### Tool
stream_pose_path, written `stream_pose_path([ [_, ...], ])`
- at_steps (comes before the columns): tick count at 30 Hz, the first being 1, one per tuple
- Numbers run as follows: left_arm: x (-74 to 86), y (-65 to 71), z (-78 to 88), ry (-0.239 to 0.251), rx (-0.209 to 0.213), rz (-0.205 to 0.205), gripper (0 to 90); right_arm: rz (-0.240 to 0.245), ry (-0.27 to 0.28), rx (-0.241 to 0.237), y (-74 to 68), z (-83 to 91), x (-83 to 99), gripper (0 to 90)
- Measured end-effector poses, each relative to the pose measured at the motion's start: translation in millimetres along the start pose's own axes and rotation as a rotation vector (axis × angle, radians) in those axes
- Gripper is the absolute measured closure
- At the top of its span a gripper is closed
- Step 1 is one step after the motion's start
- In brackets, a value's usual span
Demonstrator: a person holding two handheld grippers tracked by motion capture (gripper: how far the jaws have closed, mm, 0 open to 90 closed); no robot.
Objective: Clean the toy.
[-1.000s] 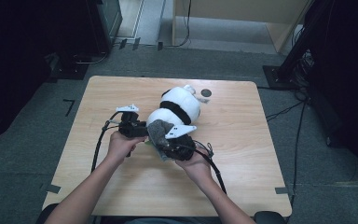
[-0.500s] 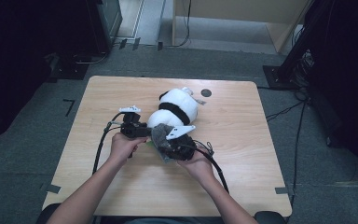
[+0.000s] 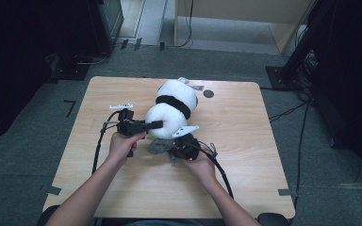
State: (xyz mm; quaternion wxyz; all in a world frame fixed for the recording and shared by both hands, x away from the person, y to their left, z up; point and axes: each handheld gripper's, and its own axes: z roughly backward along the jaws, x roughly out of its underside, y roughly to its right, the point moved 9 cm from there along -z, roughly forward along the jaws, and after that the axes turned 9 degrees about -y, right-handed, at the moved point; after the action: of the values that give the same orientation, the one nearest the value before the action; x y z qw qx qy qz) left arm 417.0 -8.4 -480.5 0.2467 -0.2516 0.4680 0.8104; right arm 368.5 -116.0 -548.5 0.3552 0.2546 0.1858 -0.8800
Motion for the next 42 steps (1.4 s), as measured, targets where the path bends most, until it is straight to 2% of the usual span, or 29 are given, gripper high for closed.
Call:
stream_pose_path([
  [2, -1.3, 1.2, 0.9, 0.011, 0.013, 0.003, 50.2, -0.031, 0.046, -0.010, 7.4, 6.7, -2.9, 78.0],
  [3, -1.4, 1.2, 1.1, 0.012, 0.018, 0.003, 50.1, -0.030, 0.056, 0.003, 9.8, 9.3, -4.0, 78.0],
  [6, -0.8, 0.2, 3.5, 0.005, 0.028, 0.011, 50.0, -0.025, 0.056, 0.035, 15.1, 13.3, -4.4, 78.0],
  [8, 0.0, 0.0, 5.7, -0.005, 0.028, 0.008, 50.0, -0.048, 0.045, 0.057, 22.8, 13.4, -1.9, 78.0],
  [11, 1.3, -1.0, 8.7, -0.019, 0.012, -0.015, 49.5, -0.129, 0.045, 0.083, 43.2, 17.0, 3.5, 78.1],
  [12, 0.9, -1.5, 9.5, -0.016, 0.015, -0.012, 49.4, -0.172, 0.060, 0.083, 52.4, 21.4, 4.8, 78.0],
  [15, 0.0, -3.8, 11.1, -0.010, 0.010, -0.015, 49.3, -0.230, 0.095, 0.103, 71.2, 34.8, 6.7, 77.9],
  [18, 1.1, -7.4, 12.1, -0.019, -0.014, -0.025, 49.2, -0.292, 0.144, 0.116, 87.8, 51.1, 7.4, 77.9],
  [21, 2.7, -11.5, 11.7, -0.031, -0.041, -0.032, 49.1, -0.330, 0.196, 0.127, 99.0, 67.7, 6.4, 77.9],
  [23, 4.5, -13.8, 9.8, -0.043, -0.059, -0.040, 48.9, -0.344, 0.246, 0.125, 101.6, 80.4, 2.4, 77.8],
  [24, 5.3, -14.3, 8.9, -0.049, -0.066, -0.045, 48.9, -0.345, 0.280, 0.119, 100.5, 88.3, -1.1, 77.9],
  [26, 6.7, -13.9, 5.8, -0.058, -0.069, -0.046, 48.8, -0.330, 0.294, 0.112, 95.5, 96.1, -6.4, 77.8],
  [29, 7.7, -11.0, 1.0, -0.061, -0.071, -0.054, 48.6, -0.266, 0.305, 0.097, 77.4, 99.9, -18.0, 77.8],
  [33, 8.7, -7.9, -3.6, -0.056, -0.073, -0.056, 48.5, -0.198, 0.298, 0.050, 48.9, 94.1, -31.2, 77.8],
  [35, 8.4, -7.5, -4.4, -0.049, -0.074, -0.047, 48.5, -0.152, 0.282, 0.019, 30.2, 88.8, -37.9, 77.8],
  [38, 6.9, -9.9, -2.2, -0.032, -0.087, -0.037, 48.5, -0.091, 0.263, 0.036, 13.6, 82.9, -41.6, 77.8],
  [42, 4.5, -8.6, -0.8, -0.009, -0.084, -0.025, 48.6, -0.045, 0.236, -0.034, -11.4, 72.4, -44.7, 77.8],
])
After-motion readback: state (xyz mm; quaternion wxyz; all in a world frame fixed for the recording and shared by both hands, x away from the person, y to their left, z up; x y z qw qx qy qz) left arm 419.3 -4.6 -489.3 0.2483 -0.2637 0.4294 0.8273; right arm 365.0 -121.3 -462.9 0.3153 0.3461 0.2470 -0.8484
